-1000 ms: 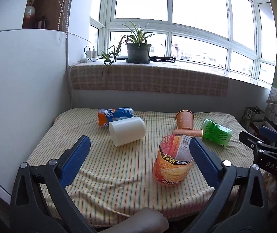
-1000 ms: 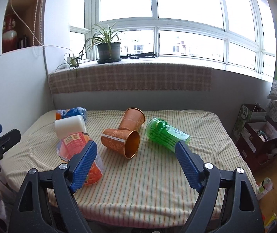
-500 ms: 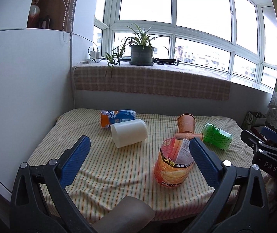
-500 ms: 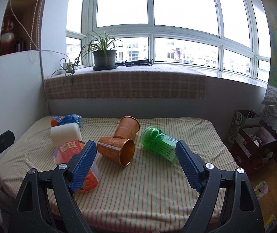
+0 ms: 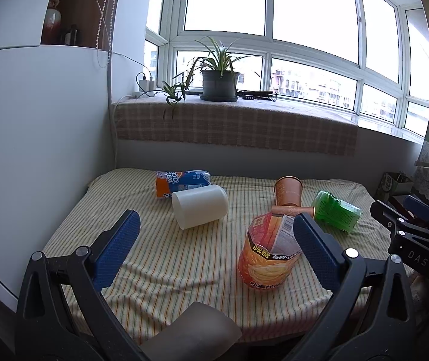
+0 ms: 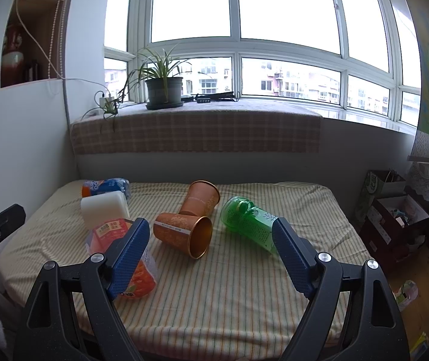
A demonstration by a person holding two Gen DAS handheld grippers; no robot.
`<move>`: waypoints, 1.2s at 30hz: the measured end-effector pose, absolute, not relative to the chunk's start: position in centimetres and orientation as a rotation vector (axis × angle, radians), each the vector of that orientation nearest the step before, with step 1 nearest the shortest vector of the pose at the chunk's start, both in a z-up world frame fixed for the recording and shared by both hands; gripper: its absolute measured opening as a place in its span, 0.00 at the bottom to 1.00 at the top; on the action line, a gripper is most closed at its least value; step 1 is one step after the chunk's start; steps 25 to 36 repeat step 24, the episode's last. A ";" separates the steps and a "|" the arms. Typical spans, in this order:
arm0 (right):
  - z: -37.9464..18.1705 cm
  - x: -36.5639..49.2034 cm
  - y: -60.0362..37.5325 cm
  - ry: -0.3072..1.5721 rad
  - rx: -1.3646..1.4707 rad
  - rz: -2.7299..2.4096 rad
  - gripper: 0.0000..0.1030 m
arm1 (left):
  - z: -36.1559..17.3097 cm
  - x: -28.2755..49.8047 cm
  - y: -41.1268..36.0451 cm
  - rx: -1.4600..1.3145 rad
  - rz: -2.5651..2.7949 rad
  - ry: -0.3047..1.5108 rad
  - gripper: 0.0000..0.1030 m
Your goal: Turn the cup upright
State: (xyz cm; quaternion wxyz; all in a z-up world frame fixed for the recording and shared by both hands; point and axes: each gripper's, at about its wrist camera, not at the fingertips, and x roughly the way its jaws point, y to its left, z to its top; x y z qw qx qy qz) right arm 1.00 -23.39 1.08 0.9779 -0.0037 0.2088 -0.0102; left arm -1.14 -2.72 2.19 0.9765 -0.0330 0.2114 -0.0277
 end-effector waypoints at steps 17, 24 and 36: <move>0.9 1.3 -23.0 0.436 -0.007 0.001 0.81 | 2.0 -1.1 -2.8 -0.063 -0.052 0.432 1.00; 0.9 1.3 -22.9 0.438 -0.004 0.007 0.81 | 1.8 -1.0 -2.7 -0.056 -0.052 0.435 1.00; 0.9 1.3 -22.9 0.438 -0.004 0.007 0.81 | 1.8 -1.0 -2.7 -0.056 -0.052 0.435 1.00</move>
